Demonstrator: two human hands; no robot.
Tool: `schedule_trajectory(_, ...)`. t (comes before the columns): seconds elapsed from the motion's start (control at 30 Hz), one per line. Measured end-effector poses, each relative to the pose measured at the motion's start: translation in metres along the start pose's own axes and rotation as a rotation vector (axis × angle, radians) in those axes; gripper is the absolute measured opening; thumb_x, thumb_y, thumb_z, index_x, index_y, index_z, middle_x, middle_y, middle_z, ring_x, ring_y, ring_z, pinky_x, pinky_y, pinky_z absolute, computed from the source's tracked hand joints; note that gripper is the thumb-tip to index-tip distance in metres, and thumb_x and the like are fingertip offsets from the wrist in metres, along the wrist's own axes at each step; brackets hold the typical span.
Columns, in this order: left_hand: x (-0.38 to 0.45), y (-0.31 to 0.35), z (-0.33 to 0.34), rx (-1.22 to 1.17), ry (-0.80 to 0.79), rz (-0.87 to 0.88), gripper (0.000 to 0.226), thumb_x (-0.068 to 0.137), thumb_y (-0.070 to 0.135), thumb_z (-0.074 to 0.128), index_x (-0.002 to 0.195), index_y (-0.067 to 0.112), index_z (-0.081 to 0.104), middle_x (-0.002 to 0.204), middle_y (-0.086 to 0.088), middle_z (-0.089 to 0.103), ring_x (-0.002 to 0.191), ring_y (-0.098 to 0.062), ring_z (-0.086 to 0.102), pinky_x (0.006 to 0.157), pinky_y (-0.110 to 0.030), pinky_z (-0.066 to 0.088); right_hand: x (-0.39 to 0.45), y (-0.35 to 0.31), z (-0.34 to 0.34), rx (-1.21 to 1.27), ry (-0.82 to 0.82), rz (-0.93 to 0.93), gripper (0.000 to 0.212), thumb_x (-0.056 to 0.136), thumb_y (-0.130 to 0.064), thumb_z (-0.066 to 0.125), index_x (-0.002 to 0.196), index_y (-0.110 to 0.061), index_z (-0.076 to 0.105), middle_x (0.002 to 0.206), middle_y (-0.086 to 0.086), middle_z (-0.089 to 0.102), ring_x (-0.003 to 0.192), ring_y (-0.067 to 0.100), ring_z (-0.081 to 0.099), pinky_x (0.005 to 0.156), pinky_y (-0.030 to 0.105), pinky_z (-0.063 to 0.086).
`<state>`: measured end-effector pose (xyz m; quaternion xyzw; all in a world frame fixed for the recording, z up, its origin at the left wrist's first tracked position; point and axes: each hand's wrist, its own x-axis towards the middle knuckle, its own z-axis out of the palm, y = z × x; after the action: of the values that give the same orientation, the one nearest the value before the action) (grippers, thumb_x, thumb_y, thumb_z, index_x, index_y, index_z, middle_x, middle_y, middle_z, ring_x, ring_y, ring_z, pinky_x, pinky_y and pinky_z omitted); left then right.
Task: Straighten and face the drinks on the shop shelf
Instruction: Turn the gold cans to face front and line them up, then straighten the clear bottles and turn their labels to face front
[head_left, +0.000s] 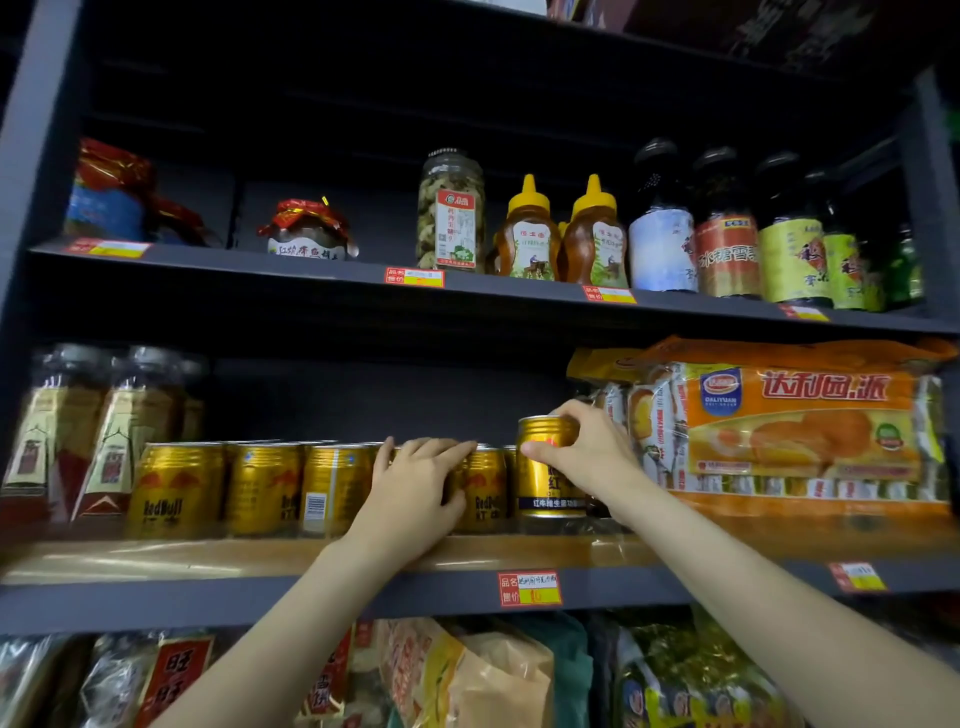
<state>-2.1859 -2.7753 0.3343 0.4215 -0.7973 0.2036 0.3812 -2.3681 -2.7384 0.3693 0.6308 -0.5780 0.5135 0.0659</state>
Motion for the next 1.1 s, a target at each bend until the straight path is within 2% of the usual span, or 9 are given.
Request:
schedule_trajectory(0.1,0.0,-0.001,0.0,-0.001,0.0,0.005,0.052,0.095,0.031,0.042,0.144,0.034,0.025,0.146,0.011,0.034,0.138,-0.01,0.022,0.116,-0.039,-0.001,0.004,0.005,0.008,-0.045,0.031,-0.013,0.037,0.081,-0.036,0.071,0.108,-0.022,0.05,0.113,0.002,0.053,0.102,0.015,0.048,0.073,0.023,0.04)
schedule_trajectory(0.2,0.0,-0.001,0.0,-0.007,0.009,0.007,0.052,0.095,0.031,0.042,0.144,0.034,0.025,0.146,0.011,0.034,0.138,-0.01,0.022,0.116,-0.039,-0.001,0.004,0.009,0.013,-0.084,0.044,-0.004,0.037,0.081,-0.038,0.071,0.106,-0.023,0.049,0.113,0.001,0.053,0.096,0.011,0.045,0.06,0.016,0.032)
schedule_trajectory(0.23,0.0,0.0,0.0,-0.002,0.007,0.006,0.052,0.095,0.031,0.042,0.144,0.034,0.024,0.146,0.011,0.034,0.138,-0.01,0.022,0.116,-0.038,-0.001,0.003,0.011,0.015,-0.095,0.038,0.0,0.037,0.08,-0.04,0.072,0.103,-0.024,0.048,0.112,0.001,0.053,0.094,0.011,0.045,0.06,0.018,0.032)
schedule_trajectory(0.43,-0.001,-0.001,0.0,0.019,0.017,0.012,0.052,0.096,0.032,0.04,0.145,0.035,0.022,0.146,0.012,0.033,0.138,-0.008,0.021,0.116,-0.037,-0.001,-0.005,0.02,0.023,-0.136,-0.122,-0.078,0.045,0.078,-0.045,0.071,0.105,-0.028,0.04,0.109,-0.001,0.039,0.093,0.012,0.045,0.073,0.023,0.039)
schedule_trajectory(0.57,-0.003,-0.001,0.002,0.006,0.035,0.019,0.052,0.096,0.03,0.041,0.144,0.034,0.024,0.145,0.011,0.035,0.137,-0.009,0.023,0.116,-0.037,0.0,-0.008,0.026,0.01,-0.165,-0.275,-0.084,0.058,0.079,-0.034,0.073,0.126,-0.028,0.04,0.128,0.002,0.036,0.113,0.018,0.044,0.089,0.029,0.042)
schedule_trajectory(0.73,-0.006,0.0,0.001,-0.006,0.065,0.041,0.051,0.096,0.026,0.04,0.145,0.03,0.026,0.146,0.009,0.035,0.138,-0.009,0.023,0.116,-0.035,0.0,-0.005,0.014,0.01,-0.304,-0.272,-0.054,0.063,0.078,-0.031,0.075,0.13,-0.029,0.039,0.138,0.007,0.029,0.128,0.029,0.032,0.101,0.042,0.036)
schedule_trajectory(0.9,-0.027,-0.014,-0.007,-0.055,0.216,0.054,0.043,0.095,0.022,0.043,0.138,0.023,0.041,0.141,0.004,0.044,0.133,-0.01,0.035,0.114,-0.027,0.005,-0.01,-0.01,0.015,-0.381,-0.159,-0.136,0.063,0.083,-0.039,0.068,0.136,-0.028,0.036,0.147,0.006,0.021,0.136,0.03,0.02,0.106,0.043,0.03)
schedule_trajectory(1.03,-0.055,-0.054,-0.027,0.006,0.327,0.006,0.043,0.086,0.029,0.034,0.121,0.02,0.058,0.124,0.001,0.058,0.117,-0.019,0.052,0.107,-0.032,0.025,-0.022,-0.04,0.029,-0.307,-0.181,-0.214,0.054,0.085,-0.038,0.066,0.132,-0.028,0.041,0.146,0.005,0.022,0.135,0.028,0.019,0.106,0.041,0.029)
schedule_trajectory(1.1,-0.071,-0.078,-0.046,0.028,0.345,-0.021,0.044,0.084,0.03,0.033,0.116,0.018,0.06,0.12,0.001,0.059,0.113,-0.02,0.052,0.101,-0.035,0.033,-0.028,-0.062,0.042,-0.273,-0.175,-0.233,0.051,0.086,-0.037,0.065,0.131,-0.027,0.043,0.145,0.004,0.025,0.134,0.027,0.021,0.107,0.04,0.029)
